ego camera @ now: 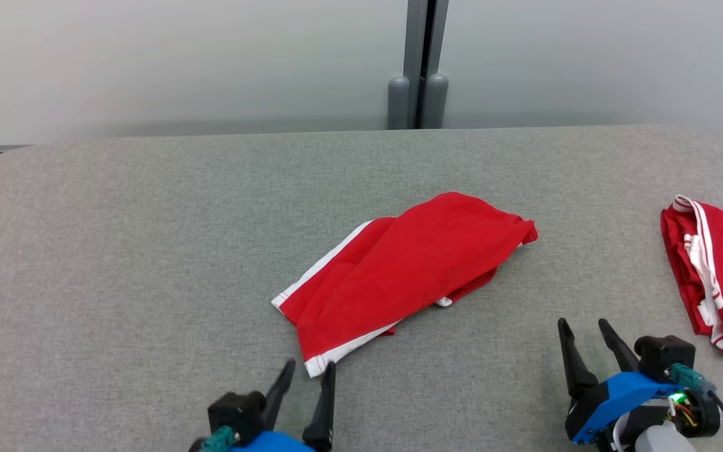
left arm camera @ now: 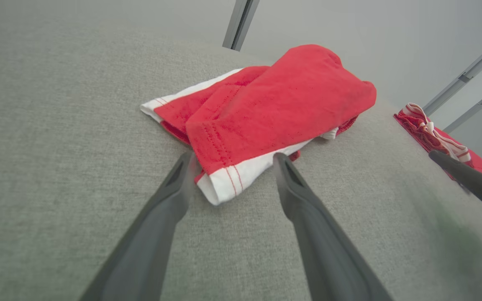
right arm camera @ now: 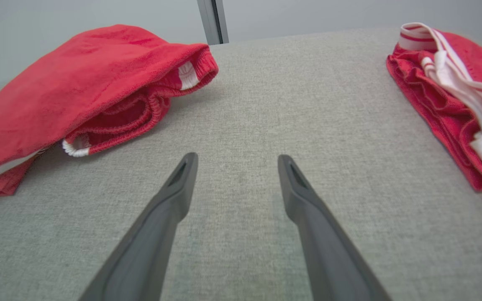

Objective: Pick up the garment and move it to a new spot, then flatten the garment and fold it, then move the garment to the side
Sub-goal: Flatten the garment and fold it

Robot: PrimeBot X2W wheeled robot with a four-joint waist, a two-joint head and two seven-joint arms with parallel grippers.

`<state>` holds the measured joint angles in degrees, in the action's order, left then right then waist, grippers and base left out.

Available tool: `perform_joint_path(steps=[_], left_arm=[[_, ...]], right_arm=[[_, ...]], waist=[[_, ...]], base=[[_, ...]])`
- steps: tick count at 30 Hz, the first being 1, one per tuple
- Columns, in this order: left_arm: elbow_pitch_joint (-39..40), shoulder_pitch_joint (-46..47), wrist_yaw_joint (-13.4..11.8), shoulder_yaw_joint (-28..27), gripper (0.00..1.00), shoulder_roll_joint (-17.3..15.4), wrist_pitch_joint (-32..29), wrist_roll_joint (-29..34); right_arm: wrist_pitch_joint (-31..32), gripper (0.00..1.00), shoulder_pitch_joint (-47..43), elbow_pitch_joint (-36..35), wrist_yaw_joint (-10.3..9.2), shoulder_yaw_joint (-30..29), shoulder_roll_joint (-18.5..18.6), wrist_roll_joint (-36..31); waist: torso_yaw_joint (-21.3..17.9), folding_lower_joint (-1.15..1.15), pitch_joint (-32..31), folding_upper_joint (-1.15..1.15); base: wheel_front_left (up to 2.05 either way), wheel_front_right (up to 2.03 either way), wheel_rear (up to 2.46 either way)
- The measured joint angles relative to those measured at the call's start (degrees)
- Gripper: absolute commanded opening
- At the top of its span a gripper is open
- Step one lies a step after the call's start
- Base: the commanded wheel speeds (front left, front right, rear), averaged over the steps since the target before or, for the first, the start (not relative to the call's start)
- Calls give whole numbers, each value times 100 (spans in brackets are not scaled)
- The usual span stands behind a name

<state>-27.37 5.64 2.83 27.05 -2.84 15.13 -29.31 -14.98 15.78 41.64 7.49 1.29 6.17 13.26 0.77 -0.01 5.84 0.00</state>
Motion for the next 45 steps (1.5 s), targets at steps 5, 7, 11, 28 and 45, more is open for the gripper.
perform_joint_path(steps=[5,7,11,28,45], left_arm=[[-474,27,76,203,100,-5,0,-221],[-571,73,97,238,100,-3,0,-258],[-654,166,125,274,100,-4,0,-305],[-209,646,336,433,0,-12,0,198],[937,3962,71,1614,0,-1,0,-331]], right_arm=[[0,100,-62,-30,0,21,-78,-19],[0,100,-59,-38,0,37,-99,-19],[0,100,-46,-63,0,55,-109,-16],[0,100,25,-27,0,71,-110,47],[0,100,-110,118,0,258,-307,190]], waist=[[-91,0,-21,0],[-134,1,1,0],[-174,1,41,0],[-439,2,116,0],[-975,1,-169,0]], base=[[0,0,0],[0,0,0],[0,0,0],[0,0,0],[0,0,0]])
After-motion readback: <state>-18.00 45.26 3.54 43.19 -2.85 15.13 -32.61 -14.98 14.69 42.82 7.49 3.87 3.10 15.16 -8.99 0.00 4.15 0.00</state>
